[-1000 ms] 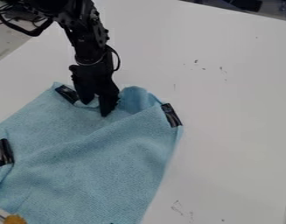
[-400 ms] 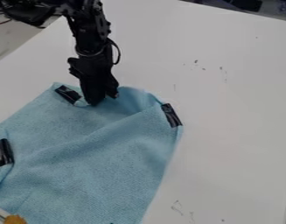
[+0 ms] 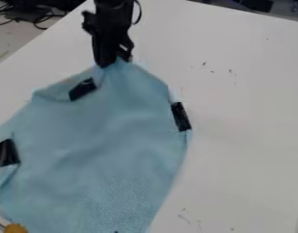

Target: Move the cloth from the bottom edge to the center

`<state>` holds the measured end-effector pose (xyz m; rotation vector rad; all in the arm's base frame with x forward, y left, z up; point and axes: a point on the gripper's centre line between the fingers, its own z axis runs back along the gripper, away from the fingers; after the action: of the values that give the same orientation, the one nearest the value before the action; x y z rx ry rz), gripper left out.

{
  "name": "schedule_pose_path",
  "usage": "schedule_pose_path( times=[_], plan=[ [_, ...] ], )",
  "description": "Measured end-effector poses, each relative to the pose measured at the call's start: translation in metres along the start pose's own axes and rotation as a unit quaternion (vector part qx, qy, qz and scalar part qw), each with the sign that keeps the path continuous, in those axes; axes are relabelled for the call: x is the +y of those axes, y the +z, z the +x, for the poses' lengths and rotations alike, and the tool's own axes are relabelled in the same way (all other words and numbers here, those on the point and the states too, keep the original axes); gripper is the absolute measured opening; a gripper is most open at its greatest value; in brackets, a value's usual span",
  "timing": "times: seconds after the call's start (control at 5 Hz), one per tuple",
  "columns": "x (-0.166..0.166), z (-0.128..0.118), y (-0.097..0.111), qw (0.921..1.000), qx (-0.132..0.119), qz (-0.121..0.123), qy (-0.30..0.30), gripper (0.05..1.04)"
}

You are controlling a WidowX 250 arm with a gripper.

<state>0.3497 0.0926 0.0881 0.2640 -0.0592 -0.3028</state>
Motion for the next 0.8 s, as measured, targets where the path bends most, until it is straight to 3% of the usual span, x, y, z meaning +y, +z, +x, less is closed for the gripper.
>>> schedule_pose_path(
  times=[0.2, 0.6, 0.8],
  plan=[
    [0.011, 0.032, -0.010, 0.9975, 0.007, -0.010, -0.069, 0.053],
    [0.009, 0.047, -0.045, 0.9939, -0.017, -0.068, -0.086, 0.076],
    [0.000, 0.048, -0.054, 0.9904, -0.018, -0.092, -0.101, 0.205]
  ],
)
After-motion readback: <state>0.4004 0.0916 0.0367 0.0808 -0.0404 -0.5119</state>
